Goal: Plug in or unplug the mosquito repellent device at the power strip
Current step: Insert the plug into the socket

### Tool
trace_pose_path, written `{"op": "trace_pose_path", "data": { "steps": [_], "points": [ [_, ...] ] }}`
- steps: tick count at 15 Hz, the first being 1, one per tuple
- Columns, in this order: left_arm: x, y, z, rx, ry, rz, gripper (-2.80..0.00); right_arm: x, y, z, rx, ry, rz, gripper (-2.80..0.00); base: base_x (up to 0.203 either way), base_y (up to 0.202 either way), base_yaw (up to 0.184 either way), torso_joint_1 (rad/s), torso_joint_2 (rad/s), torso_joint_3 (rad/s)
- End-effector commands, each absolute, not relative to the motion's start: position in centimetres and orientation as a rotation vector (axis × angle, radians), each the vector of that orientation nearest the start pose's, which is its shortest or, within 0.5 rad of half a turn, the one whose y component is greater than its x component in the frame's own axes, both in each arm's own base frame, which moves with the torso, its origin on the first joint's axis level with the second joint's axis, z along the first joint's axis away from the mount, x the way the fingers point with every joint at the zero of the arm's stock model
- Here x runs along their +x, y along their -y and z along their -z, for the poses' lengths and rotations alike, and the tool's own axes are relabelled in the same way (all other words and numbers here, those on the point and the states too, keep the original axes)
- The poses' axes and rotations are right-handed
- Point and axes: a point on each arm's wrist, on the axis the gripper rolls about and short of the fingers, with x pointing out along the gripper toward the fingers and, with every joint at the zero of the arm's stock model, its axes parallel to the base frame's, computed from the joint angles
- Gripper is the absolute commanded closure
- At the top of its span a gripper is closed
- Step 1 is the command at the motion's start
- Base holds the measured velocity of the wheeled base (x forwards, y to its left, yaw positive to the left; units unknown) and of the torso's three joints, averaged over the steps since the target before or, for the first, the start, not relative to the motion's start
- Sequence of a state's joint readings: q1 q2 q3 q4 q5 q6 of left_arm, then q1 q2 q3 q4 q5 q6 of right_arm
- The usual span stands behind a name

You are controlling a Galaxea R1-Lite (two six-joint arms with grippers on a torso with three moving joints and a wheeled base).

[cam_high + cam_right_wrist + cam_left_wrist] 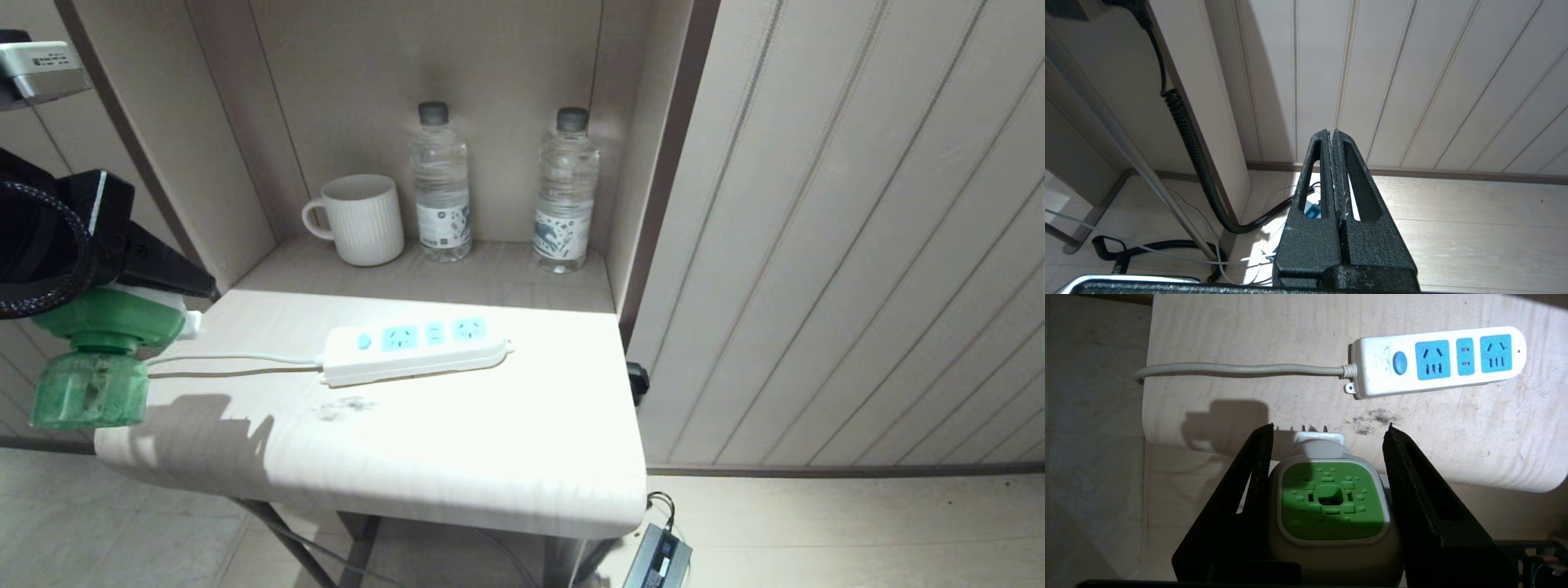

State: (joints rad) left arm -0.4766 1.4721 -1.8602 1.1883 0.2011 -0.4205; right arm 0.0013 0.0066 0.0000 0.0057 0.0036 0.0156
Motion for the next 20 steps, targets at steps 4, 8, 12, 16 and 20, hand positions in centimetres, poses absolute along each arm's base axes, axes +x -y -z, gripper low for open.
{"op": "trace_pose_path", "data": {
  "steps": [4,8,12,16,20],
  "points": [
    [15.3,7.4,-36.3,-0.136,-0.796,0.091,0.0,-2.2,0.0,-7.5,0.015,-0.012,-0.006,0.0,0.0,0.0,0.0,0.142,-0.39,-0.242],
    [14.9,7.2,-36.0,-0.148,-0.83,0.078,0.0,-2.2,0.0,-7.5,0.014,-0.011,-0.006,0.0,0.0,0.0,0.0,0.187,-0.47,-0.281],
    [14.8,7.3,-35.8,-0.161,-0.869,0.114,0.0,-2.2,0.0,-7.5,0.012,-0.011,-0.006,0.0,0.0,0.0,0.0,0.212,-0.49,-0.287],
    [14.8,7.3,-35.1,-0.163,-0.91,0.095,0.0,-2.2,0.0,-7.5,0.012,-0.011,-0.006,0.0,0.0,0.0,0.0,0.231,-0.52,-0.288],
    [15.1,7.6,-34.6,-0.172,-0.945,0.12,0.0,-2.2,0.0,-7.5,0.012,-0.011,-0.006,0.0,0.0,0.0,0.0,0.251,-0.54,-0.298]
  ]
}}
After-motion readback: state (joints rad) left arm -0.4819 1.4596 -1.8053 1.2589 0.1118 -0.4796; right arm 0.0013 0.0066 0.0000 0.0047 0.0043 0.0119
